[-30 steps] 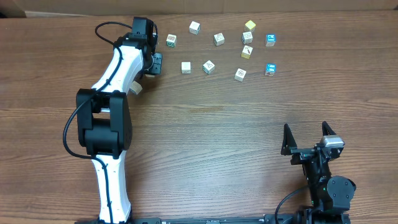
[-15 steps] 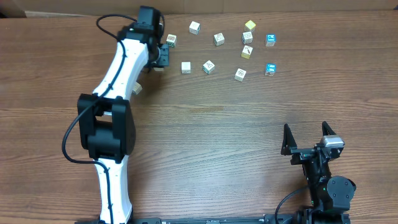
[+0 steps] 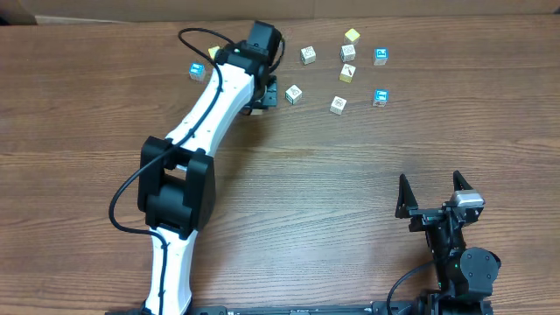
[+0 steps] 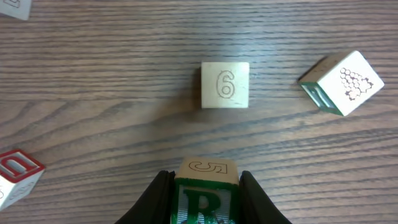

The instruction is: Form a horizontal line

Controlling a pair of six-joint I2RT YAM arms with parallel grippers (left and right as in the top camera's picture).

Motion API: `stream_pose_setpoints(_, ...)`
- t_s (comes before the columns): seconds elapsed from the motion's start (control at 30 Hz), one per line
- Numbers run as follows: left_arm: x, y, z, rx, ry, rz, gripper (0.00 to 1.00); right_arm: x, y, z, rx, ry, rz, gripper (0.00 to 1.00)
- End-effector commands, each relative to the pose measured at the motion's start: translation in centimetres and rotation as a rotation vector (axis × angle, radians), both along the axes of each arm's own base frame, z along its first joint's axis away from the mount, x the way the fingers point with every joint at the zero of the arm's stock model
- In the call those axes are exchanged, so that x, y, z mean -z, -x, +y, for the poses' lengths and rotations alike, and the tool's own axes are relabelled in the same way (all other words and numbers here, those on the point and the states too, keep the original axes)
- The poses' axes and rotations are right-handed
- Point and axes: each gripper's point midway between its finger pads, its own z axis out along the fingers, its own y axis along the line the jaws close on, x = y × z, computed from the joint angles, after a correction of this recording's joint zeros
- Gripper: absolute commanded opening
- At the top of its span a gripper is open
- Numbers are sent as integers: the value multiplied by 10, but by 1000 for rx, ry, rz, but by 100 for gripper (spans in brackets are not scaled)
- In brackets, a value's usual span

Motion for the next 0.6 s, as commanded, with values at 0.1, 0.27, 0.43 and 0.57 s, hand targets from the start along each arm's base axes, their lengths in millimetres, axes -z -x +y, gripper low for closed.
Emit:
stream_pose_setpoints(0.1,-12,2,13,-47,-18,-9,4,3,0,-1,2,5,0,100)
stream_pose_setpoints(0.27,-30,13,31,-74,-49,5,5,3,0,-1,2,5,0,100)
stream_pose_setpoints(0.43,-59,19,72,-146,-92,-12,5,3,0,-1,2,5,0,100)
stream_pose_setpoints(0.57,-75,22,119,-231,-112,-16,5,3,0,-1,2,5,0,100)
